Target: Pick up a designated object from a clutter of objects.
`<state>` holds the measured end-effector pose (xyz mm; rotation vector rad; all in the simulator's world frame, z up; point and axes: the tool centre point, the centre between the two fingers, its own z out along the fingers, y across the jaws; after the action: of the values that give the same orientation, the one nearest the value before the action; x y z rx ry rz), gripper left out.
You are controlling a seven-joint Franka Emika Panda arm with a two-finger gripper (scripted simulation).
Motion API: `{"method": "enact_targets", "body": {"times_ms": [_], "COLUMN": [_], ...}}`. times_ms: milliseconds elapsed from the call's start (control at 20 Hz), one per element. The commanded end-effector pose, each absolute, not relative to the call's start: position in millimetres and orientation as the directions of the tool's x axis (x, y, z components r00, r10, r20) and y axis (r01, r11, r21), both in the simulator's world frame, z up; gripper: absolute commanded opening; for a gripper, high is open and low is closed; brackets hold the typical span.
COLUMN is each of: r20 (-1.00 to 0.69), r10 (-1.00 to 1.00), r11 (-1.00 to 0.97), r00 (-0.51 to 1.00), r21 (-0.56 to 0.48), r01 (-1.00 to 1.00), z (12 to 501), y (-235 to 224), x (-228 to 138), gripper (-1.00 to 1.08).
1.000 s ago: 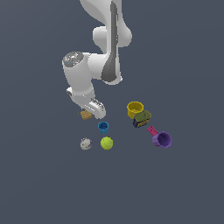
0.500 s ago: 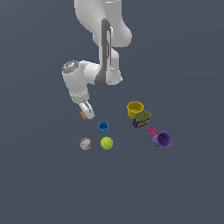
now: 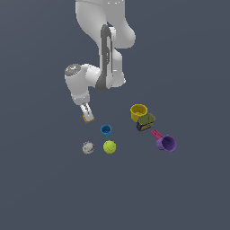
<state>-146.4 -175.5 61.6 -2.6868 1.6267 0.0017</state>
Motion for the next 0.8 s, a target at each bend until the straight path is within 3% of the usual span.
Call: {"method": "enact_targets", "body": {"times_ms": [0,750], "r20": [-0.001,-0.001], "r10": [-0.886,-0.888], "r11": [-0.463,-0.459], "r00": [0.463,0.459], "r21": [0.0,0.0], "r01": [-0.886,-0.888], "z": [62,20], "y": [-176,-175], "x": [-146,-148], "gripper": [1.0,1.0]}}
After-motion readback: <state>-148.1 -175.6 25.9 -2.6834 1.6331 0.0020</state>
